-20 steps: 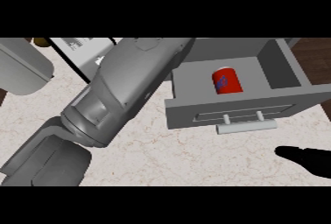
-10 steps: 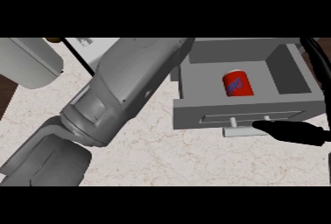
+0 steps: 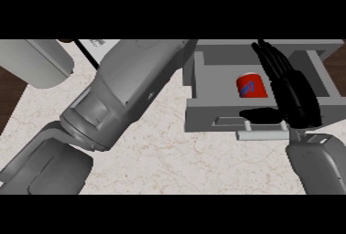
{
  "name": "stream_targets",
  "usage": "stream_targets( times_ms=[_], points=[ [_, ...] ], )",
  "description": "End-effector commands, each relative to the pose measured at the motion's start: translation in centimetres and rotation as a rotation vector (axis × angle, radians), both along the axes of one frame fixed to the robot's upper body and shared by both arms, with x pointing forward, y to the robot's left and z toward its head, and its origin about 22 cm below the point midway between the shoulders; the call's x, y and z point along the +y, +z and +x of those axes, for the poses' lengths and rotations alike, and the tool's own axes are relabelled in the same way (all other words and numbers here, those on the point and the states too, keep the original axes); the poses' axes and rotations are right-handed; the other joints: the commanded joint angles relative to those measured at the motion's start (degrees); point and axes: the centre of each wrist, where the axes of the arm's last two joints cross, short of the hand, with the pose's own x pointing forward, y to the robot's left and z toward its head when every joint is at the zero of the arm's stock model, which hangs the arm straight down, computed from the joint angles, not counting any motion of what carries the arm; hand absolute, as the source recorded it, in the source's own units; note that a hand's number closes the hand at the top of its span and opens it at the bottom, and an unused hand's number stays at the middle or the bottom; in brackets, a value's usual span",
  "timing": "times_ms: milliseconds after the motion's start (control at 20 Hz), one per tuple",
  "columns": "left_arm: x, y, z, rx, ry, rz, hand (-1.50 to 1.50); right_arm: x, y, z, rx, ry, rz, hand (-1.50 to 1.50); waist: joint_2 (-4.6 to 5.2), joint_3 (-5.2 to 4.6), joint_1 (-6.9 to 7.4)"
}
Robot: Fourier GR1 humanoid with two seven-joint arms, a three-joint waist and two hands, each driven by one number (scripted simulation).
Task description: Pick up the can, place it into the drawer and close the drawer
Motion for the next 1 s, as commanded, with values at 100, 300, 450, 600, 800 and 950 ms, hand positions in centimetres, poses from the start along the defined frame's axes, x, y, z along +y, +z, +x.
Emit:
stream_targets(
  times_ms=[100,300,450,600,800,950],
  points=[
    [0.7,0.8,0.3,0.004,0.008,-0.037,-1.5,2.4,-3.5,3.6,-0.008,-0.004,-0.124,-1.5,-0.2,0.0,0.99],
    [1.7,0.6,0.5,0.005,0.031,-0.02,-1.5,0.6,-5.2,6.1,-0.012,-0.052,-0.131,-1.5,-0.63,-0.01,2.01],
    [4.3,1.7,1.4,0.018,0.022,-0.004,-1.5,3.0,-7.6,6.7,-0.037,-0.086,-0.146,-1.5,-0.53,-0.01,2.9],
    [5.7,1.3,1.7,-0.002,0.042,-0.007,-1.5,3.7,-5.5,9.0,-0.085,-0.128,-0.153,-1.5,-0.55,-0.03,2.54],
    [6.8,0.7,1.8,0.03,0.034,0.001,-1.5,2.8,-6.9,10.2,-0.142,-0.191,-0.165,-1.5,-0.56,-0.01,4.48],
    [7.0,1.2,1.6,0.024,0.021,-0.01,-1.5,2.5,-4.0,12.4,-0.152,-0.205,-0.163,-1.5,-0.27,0.0,4.77]
  ],
)
